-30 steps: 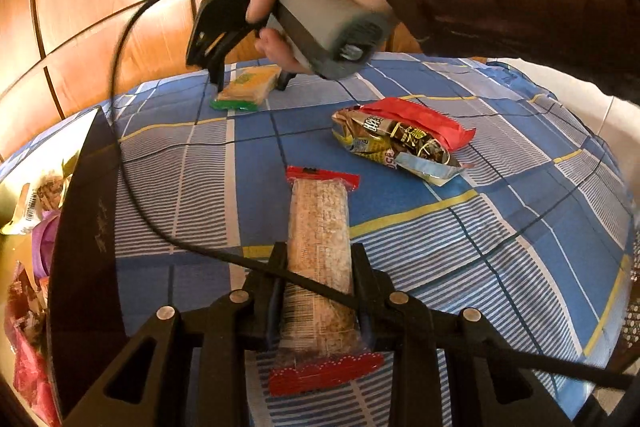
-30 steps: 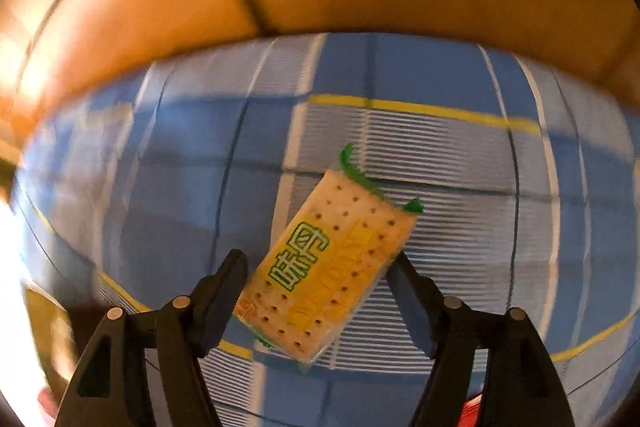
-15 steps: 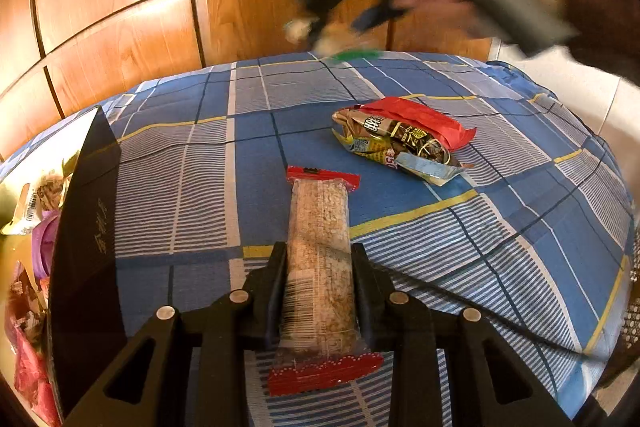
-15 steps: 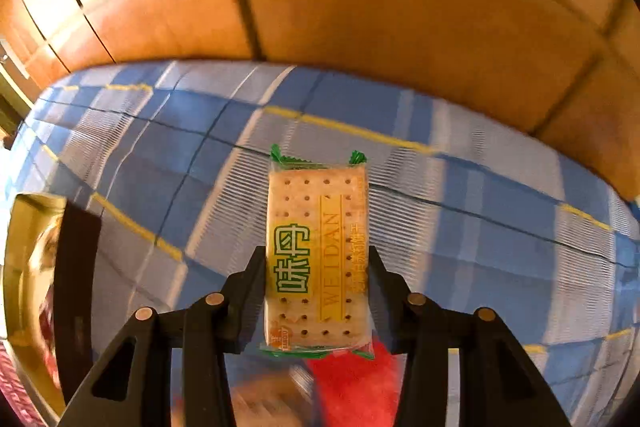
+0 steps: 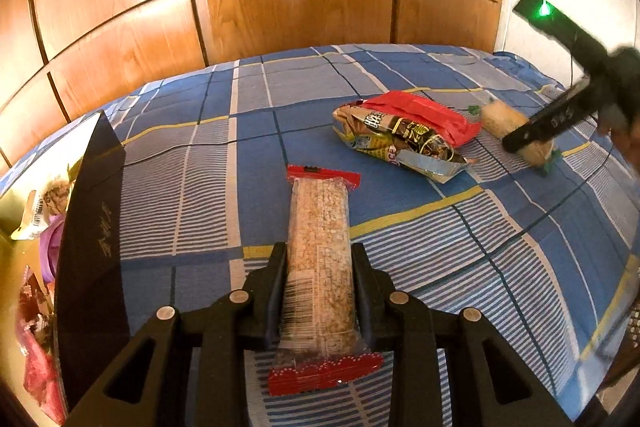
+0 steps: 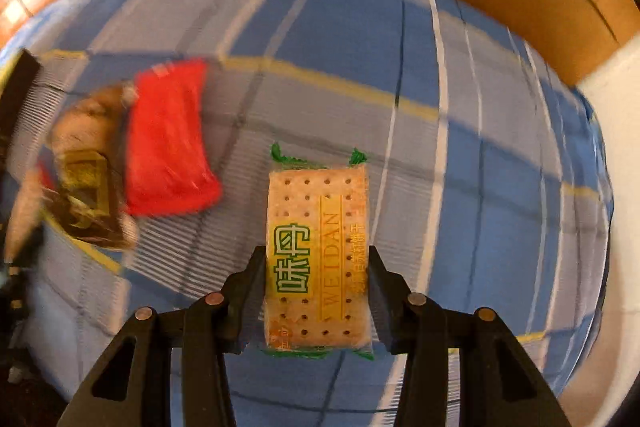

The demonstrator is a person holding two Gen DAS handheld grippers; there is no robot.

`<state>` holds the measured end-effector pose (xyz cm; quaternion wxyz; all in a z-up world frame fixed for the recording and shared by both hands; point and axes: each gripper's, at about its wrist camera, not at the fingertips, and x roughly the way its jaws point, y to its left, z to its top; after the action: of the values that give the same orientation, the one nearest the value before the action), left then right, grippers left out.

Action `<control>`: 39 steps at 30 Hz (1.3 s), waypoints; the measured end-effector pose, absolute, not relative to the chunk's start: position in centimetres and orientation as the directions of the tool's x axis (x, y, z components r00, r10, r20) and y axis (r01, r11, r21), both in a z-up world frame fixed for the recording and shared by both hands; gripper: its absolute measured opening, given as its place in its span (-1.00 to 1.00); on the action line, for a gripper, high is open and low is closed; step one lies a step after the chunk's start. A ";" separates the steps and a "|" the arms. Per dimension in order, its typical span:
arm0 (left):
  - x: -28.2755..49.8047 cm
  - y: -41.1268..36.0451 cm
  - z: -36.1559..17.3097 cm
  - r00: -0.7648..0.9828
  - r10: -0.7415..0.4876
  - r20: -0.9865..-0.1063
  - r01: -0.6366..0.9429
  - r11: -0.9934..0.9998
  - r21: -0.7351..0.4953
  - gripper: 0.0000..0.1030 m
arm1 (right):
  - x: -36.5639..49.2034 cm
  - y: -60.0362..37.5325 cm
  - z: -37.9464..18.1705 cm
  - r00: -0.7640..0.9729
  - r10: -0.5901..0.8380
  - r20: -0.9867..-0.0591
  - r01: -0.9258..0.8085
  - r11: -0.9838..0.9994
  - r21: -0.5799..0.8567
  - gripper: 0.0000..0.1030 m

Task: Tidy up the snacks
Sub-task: 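Carry the oat bar into the gold tray and open the left tool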

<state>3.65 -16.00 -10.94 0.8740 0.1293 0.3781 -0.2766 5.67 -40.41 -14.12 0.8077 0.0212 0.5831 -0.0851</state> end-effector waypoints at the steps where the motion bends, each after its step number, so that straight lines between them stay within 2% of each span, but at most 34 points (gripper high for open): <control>1: 3.8 -16.0 -10.8 0.557 -0.381 -0.738 0.578 0.816 0.014 -0.40 | 5.8 -40.6 -14.1 0.304 -0.106 -0.947 0.174 0.983 -0.054 -0.09; 8: 4.8 -16.1 -9.8 0.483 -0.359 -0.798 0.538 0.841 -0.053 -0.43 | 5.6 -41.8 -14.2 0.329 -0.071 -0.942 0.153 0.988 -0.021 -0.04; 15: 4.2 -13.0 -4.7 0.513 -0.423 -0.746 0.502 0.854 -0.139 -0.42 | 4.6 -40.6 -13.7 0.357 -0.149 -0.922 0.080 0.988 -0.129 -0.07; 21: 5.5 -6.2 -0.9 0.580 -0.393 -0.713 0.366 0.908 -0.203 -0.42 | 4.4 -37.9 -13.6 0.386 -0.245 -0.889 0.026 0.966 -0.256 -0.07; 25: 6.2 0.6 0.3 0.638 -0.293 -0.712 0.213 0.956 -0.202 -0.42 | 3.7 -36.5 -13.4 0.400 -0.281 -0.872 -0.001 0.952 -0.307 -0.07; 29: 6.1 7.7 0.1 0.662 -0.168 -0.731 0.036 0.981 -0.193 -0.42 | 2.6 -36.2 -13.3 0.405 -0.287 -0.868 -0.007 0.949 -0.316 -0.08; 32: 5.9 11.8 -1.0 0.641 -0.123 -0.758 -0.066 0.974 -0.214 -0.42 | 2.7 -36.2 -13.5 0.407 -0.291 -0.866 -0.008 0.947 -0.322 -0.08; 39: 6.5 14.6 -3.9 0.570 -0.145 -0.809 -0.141 0.952 -0.270 -0.42 | 2.8 -36.3 -13.5 0.408 -0.292 -0.865 -0.003 0.947 -0.321 -0.08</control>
<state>6.47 14.55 -3.86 0.8726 -0.1542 0.4635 -0.0011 2.81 -36.28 -13.53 0.8277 -0.1373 0.5371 -0.0871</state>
